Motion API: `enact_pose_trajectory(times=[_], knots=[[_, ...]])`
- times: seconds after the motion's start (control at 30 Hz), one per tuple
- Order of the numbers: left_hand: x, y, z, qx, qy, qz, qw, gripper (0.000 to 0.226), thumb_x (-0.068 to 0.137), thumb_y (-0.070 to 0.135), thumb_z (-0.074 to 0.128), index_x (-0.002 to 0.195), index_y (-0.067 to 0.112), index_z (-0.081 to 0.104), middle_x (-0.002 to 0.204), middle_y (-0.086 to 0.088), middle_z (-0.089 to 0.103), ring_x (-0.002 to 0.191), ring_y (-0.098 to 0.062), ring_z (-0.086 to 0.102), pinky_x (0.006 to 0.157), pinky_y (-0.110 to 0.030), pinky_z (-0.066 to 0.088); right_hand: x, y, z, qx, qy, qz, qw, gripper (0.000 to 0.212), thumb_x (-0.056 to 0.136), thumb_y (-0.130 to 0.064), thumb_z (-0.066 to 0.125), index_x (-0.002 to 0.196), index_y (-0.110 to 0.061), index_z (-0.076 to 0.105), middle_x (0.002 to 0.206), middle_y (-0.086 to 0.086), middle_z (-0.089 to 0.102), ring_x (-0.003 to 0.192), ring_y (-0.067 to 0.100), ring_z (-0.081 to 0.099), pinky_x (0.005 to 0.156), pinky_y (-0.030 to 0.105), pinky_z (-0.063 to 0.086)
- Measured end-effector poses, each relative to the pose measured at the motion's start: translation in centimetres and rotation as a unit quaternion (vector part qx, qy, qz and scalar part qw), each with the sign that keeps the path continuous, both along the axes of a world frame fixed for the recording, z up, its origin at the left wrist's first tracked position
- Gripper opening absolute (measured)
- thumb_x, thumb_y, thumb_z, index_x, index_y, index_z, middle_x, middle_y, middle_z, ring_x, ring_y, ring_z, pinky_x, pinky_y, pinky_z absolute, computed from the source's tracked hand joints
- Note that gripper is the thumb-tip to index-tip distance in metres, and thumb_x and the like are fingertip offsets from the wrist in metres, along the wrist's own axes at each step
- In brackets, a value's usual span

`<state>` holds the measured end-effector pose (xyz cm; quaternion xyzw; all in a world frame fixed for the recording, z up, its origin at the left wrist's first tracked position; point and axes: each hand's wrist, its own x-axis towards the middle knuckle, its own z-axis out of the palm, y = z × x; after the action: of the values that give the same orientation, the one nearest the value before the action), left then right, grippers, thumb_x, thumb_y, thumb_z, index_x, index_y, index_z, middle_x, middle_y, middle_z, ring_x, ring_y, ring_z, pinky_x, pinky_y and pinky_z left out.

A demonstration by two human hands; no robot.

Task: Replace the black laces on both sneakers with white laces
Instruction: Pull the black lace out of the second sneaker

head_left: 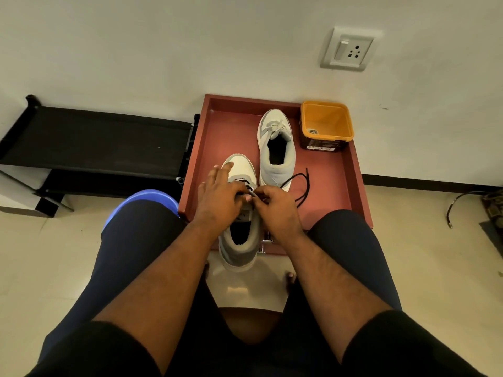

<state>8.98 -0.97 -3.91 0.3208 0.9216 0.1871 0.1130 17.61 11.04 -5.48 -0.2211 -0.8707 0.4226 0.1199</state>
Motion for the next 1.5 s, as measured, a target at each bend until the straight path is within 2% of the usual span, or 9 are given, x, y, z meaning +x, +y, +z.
enact_pose_trajectory(times=[0.17,0.3,0.5,0.73,0.83,0.93,1.17,1.37,1.5], knots=[[-0.3,0.3,0.6,0.302,-0.08,0.21,0.926,0.012,0.096,0.015,0.052,0.098,0.01,0.063,0.141,-0.009,0.043,0.121,-0.017,0.044,0.097,-0.013,0.037,-0.3,0.1,-0.3,-0.011,-0.01,-0.015,1.0,0.025,0.084,-0.023,0.071,0.107,-0.012,0.071,0.098,0.002,0.071,0.09,0.014,0.064,0.085,0.037,0.054],[-1.6,-1.4,1.8,0.441,-0.076,0.404,0.798,0.004,0.097,0.017,0.05,0.098,0.019,0.054,0.125,-0.009,0.044,0.101,-0.017,0.052,0.095,-0.042,0.049,-0.2,0.0,-0.4,-0.025,-0.001,-0.017,1.0,0.025,0.084,-0.021,0.071,0.107,-0.012,0.071,0.096,0.001,0.071,0.088,0.014,0.064,0.085,0.037,0.054],[-0.5,-0.5,0.8,0.079,0.009,0.051,0.996,0.025,0.089,0.04,0.063,0.113,0.036,0.063,0.161,-0.001,0.006,0.148,-0.029,-0.006,0.117,-0.051,0.004,-0.2,0.0,-0.2,-0.024,0.007,-0.01,1.0,0.016,0.086,-0.022,0.068,0.099,-0.014,0.072,0.09,-0.002,0.07,0.084,0.013,0.064,0.08,0.036,0.054],[-0.4,0.3,-0.1,0.159,-0.01,0.105,0.982,0.009,0.094,0.021,0.059,0.1,0.019,0.065,0.156,-0.003,0.024,0.146,-0.027,0.017,0.117,-0.048,0.022,-0.1,0.0,-0.2,-0.022,0.009,-0.008,1.0,0.017,0.085,-0.019,0.07,0.1,-0.012,0.072,0.091,0.001,0.071,0.085,0.015,0.064,0.081,0.039,0.054],[-0.9,-0.3,0.9,0.36,-0.054,0.278,0.889,0.011,0.097,0.009,0.05,0.101,0.005,0.059,0.145,-0.013,0.032,0.127,-0.02,0.042,0.101,-0.01,0.035,-0.2,0.0,-0.3,-0.022,0.005,-0.016,1.0,0.016,0.085,-0.018,0.07,0.099,-0.012,0.072,0.089,0.001,0.071,0.084,0.017,0.064,0.081,0.041,0.053],[-1.8,-1.2,1.6,0.436,-0.042,0.397,0.807,0.004,0.097,0.013,0.048,0.1,0.014,0.051,0.136,-0.012,0.035,0.117,-0.025,0.05,0.102,-0.035,0.045,-0.2,0.0,-0.2,-0.021,0.007,-0.015,1.0,0.014,0.085,-0.017,0.069,0.098,-0.012,0.073,0.088,0.001,0.071,0.082,0.016,0.064,0.08,0.04,0.053],[-0.5,-0.3,1.2,0.072,0.047,0.051,0.995,0.017,0.091,0.032,0.061,0.108,0.032,0.065,0.162,-0.003,0.004,0.148,-0.033,-0.012,0.116,-0.052,-0.004,-0.2,0.0,0.2,-0.001,0.001,-0.003,1.0,0.015,0.088,-0.018,0.066,0.1,-0.013,0.073,0.091,0.0,0.071,0.083,0.013,0.062,0.078,0.033,0.053],[0.0,0.1,0.6,-0.043,0.018,0.015,0.999,0.018,0.097,0.028,0.051,0.113,0.03,0.06,0.162,-0.002,0.003,0.147,-0.031,-0.014,0.116,-0.057,-0.006,-0.2,-0.1,0.2,-0.005,0.006,-0.008,1.0,0.016,0.086,-0.016,0.067,0.1,-0.011,0.073,0.091,0.001,0.071,0.083,0.013,0.064,0.079,0.033,0.053],[-0.4,-0.4,0.9,0.114,0.019,0.123,0.986,0.02,0.09,0.003,0.049,0.107,0.012,0.055,0.155,-0.011,0.022,0.145,-0.033,0.016,0.117,-0.051,0.02,-0.3,0.0,0.0,-0.008,-0.004,-0.023,1.0,0.019,0.087,-0.022,0.067,0.101,-0.012,0.073,0.093,0.001,0.071,0.083,0.013,0.064,0.08,0.035,0.054]])
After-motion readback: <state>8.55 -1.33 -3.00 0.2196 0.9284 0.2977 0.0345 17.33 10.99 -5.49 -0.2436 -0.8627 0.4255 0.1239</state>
